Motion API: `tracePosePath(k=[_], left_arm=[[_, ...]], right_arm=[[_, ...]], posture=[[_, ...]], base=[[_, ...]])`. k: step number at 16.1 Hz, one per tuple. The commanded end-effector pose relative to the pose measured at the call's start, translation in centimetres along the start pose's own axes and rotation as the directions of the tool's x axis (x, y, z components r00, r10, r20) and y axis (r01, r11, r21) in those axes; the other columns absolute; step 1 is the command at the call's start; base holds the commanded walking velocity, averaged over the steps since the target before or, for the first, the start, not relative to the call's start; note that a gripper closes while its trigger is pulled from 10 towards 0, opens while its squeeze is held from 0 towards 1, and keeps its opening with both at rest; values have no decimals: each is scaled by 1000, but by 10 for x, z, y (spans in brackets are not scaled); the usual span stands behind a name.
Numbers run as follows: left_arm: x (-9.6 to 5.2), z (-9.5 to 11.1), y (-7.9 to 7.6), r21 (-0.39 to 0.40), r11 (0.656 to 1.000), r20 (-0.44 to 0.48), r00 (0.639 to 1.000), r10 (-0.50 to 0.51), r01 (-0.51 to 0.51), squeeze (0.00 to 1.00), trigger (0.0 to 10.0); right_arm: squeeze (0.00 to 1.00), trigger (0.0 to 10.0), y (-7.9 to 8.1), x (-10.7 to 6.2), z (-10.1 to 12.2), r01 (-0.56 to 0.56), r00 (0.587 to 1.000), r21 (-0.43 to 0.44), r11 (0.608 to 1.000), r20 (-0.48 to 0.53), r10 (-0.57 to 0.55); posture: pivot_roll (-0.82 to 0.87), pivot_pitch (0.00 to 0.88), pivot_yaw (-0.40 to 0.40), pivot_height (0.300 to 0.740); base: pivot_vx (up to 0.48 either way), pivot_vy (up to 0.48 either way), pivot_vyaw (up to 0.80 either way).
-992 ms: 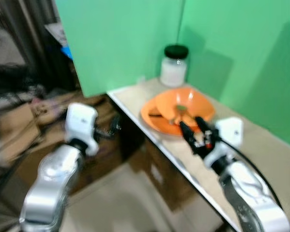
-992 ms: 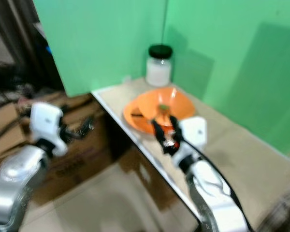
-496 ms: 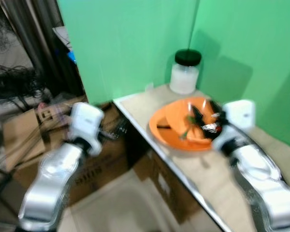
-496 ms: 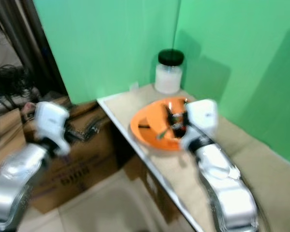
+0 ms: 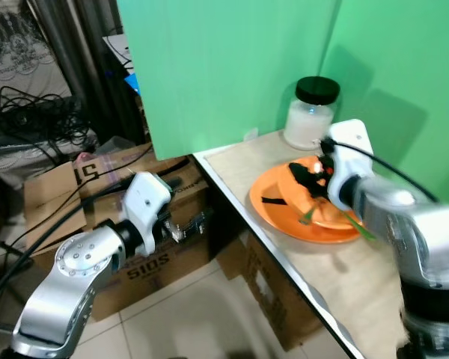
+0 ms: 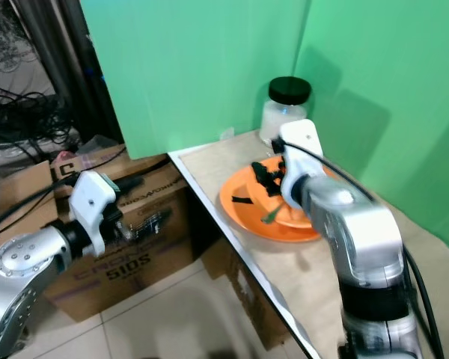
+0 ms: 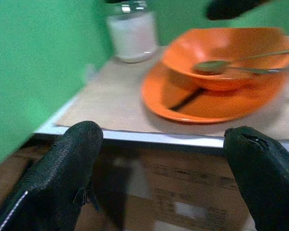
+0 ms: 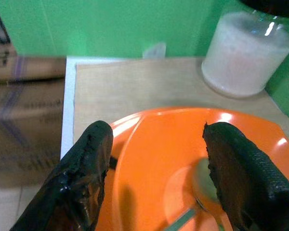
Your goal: Setting the table
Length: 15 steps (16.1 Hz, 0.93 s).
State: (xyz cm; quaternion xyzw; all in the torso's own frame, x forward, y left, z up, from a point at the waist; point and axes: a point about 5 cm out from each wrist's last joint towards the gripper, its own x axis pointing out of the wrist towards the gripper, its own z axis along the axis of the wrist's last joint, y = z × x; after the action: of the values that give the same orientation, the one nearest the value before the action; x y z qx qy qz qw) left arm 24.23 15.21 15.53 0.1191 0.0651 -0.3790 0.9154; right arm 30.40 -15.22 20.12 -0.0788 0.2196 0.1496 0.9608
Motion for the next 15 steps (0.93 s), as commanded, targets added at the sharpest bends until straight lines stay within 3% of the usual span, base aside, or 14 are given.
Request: tracePosePath(k=[1, 4, 5, 8, 11, 12, 13, 14, 15], left_arm=[[-2, -1, -3, 3, 997, -9, 997, -72, 72, 0, 10000], [-6, -2, -9, -4, 985, -28, 984, -174, 174, 0, 10000], [-6, -2, -11, -13, 980, -22, 980, -197, 196, 0, 10000], [-5, 1, -22, -49, 951, -9, 952, -305, 305, 0, 10000], [-6, 0, -23, -59, 941, -11, 943, -333, 332, 0, 10000], [-7, 0, -22, -59, 941, -14, 942, -335, 334, 0, 10000], [-7, 0, -22, -58, 941, -15, 942, -336, 334, 0, 10000], [-7, 0, -22, -56, 940, -16, 941, -338, 336, 0, 10000], [-6, 0, -22, -56, 940, -16, 941, -338, 337, 0, 10000]], right_arm=[[1000, 10000, -3, 6, 0, 8, 997, -21, 1000, -75, -10], [969, 10000, -14, 15, -5, 49, 982, -22, 999, -184, -52], [0, 10000, -17, 17, -9, 50, 976, -14, 999, -213, -52], [0, 10000, -33, 19, -25, 98, 947, 16, 995, -308, -88], [0, 10000, -39, 20, -29, 115, 937, 28, 993, -335, -99], [0, 6588, -43, 20, -33, 127, 930, 39, 991, -352, -105], [0, 5059, -44, 20, -34, 130, 928, 39, 991, -357, -107], [0, 4118, -45, 20, -38, 132, 923, 41, 990, -369, -108], [0, 4118, -46, 20, -38, 133, 922, 41, 990, -371, -109]], posture=[[63, 0, -8, 740], [69, 0, -25, 740], [69, 0, -29, 740], [61, 0, -30, 740], [60, 0, -28, 740], [60, 0, -28, 740], [60, 0, -28, 740], [59, 0, -24, 740], [59, 0, -24, 740]], base=[[0, 0, 0], [0, 0, 0], [0, 0, 0], [0, 0, 0], [0, 0, 0], [0, 0, 0], [0, 0, 0], [0, 0, 0], [0, 0, 0]])
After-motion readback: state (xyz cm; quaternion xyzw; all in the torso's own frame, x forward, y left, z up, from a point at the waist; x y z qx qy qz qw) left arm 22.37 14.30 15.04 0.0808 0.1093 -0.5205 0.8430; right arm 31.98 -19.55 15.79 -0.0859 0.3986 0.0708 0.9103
